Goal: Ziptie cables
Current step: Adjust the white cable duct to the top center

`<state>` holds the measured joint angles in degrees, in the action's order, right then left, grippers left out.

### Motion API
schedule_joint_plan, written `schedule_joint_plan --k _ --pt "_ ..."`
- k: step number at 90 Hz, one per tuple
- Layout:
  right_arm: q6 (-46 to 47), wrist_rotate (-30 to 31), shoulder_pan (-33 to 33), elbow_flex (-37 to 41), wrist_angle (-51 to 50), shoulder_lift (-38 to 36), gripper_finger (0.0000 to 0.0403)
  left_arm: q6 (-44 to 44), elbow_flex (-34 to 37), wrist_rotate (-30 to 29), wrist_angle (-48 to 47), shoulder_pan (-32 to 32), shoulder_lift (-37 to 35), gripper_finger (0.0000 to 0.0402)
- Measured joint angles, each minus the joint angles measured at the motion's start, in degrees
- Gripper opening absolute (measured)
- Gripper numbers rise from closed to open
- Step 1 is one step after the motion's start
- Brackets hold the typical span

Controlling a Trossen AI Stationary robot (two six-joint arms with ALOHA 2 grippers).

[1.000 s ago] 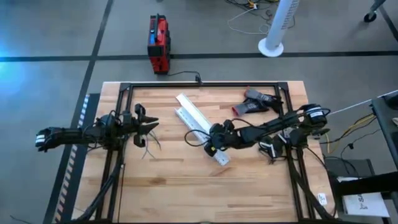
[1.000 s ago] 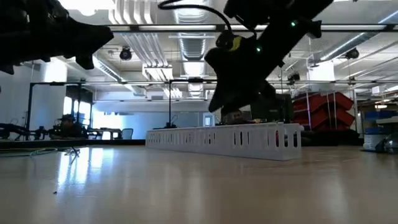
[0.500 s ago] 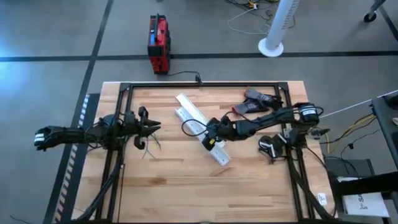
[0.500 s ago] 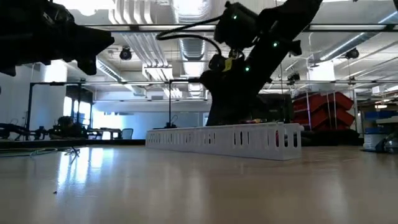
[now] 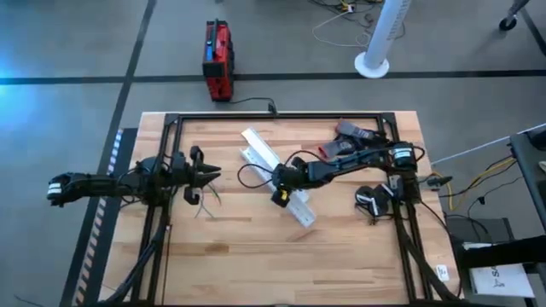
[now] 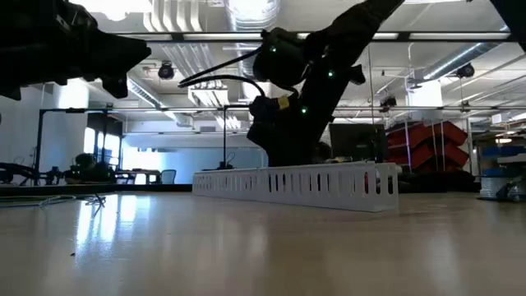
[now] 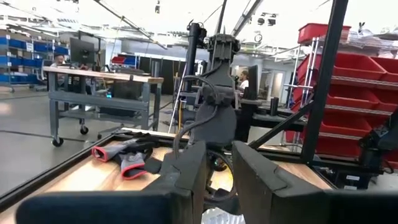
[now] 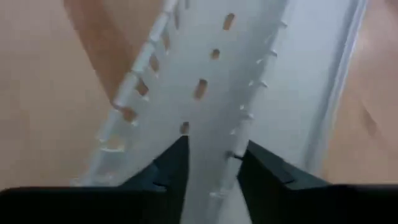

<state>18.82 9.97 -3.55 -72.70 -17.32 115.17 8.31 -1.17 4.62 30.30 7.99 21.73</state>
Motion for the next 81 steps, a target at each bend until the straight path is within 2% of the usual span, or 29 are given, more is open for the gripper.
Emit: schedule_joint_plan --k 6,11,31,56,69,81 --pt "-2.2 -0.9 -0.7 -1.5 -1.1 0.8 0.0025 0.3 0.0 0.0 -1.5 0.0 0.0 0.0064" --pt "-5.0 -1.0 -1.3 -2.5 -2.3 1.2 0.0009 0.8 0.0 0.0 -2.4 0.0 0.0 0.0065" --pt "-17.3 -1.1 -4.9 -5.5 -2.7 1.5 0.0004 1.3 0.0 0.6 -3.9 0.0 -0.3 0.0061" --pt "-29.6 -1.0 -9.9 -5.8 0.2 1.5 0.0001 -0.3 0.0 0.8 -4.4 0.0 -0.3 0.0076" --pt "-32.6 -0.8 -11.3 -5.8 1.1 1.5 0.0022 -1.3 0.0 0.8 -5.3 0.0 -0.3 0.0096" --pt "-33.9 1.2 -11.8 -5.8 1.2 1.2 0.0079 -1.8 0.0 0.8 -5.7 0.0 -0.3 0.0126"
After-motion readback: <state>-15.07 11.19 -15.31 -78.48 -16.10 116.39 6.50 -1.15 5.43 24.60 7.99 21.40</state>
